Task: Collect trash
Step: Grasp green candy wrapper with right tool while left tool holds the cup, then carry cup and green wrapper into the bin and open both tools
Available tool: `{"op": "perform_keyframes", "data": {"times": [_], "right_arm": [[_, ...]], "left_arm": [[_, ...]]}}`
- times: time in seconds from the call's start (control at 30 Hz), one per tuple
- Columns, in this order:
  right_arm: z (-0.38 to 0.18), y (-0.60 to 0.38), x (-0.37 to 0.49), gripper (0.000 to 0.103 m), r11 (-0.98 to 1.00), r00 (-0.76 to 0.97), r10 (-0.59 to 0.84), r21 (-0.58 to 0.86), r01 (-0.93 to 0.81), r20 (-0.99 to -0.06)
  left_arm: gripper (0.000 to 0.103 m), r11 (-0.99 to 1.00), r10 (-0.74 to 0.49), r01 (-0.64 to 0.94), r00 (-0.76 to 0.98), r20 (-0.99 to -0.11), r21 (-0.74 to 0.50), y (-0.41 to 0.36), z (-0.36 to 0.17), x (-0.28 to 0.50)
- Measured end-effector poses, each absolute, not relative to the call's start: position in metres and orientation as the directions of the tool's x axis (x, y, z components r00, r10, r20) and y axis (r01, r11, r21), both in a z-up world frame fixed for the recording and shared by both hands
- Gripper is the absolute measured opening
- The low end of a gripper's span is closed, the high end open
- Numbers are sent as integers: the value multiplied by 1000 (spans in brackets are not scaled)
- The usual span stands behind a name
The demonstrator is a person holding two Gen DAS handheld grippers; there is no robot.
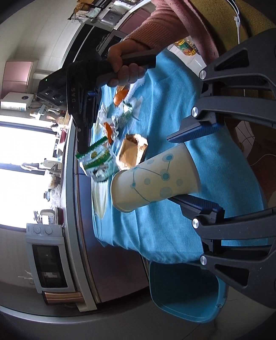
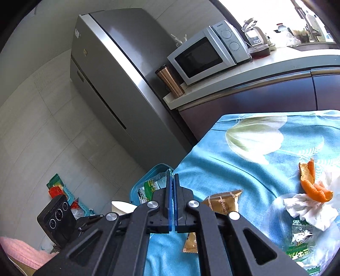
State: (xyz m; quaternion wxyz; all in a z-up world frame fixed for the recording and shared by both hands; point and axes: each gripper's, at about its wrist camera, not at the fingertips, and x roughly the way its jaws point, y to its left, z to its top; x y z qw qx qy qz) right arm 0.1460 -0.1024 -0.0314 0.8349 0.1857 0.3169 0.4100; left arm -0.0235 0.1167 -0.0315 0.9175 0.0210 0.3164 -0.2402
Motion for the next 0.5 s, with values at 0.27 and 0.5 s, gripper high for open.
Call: {"op": "perform_keyframes", "data": {"times": [0.27, 0.5], "right_arm": [[-19, -74, 161, 0, 584, 451, 810, 577, -571, -374], [-15, -26, 169, 0, 556, 396, 831, 568, -608, -390]], "left_arm": [[48, 947, -310, 298, 750, -585, -120, 160, -24, -25], [49, 989, -148, 119, 779, -610, -88, 207, -20, -16]]}}
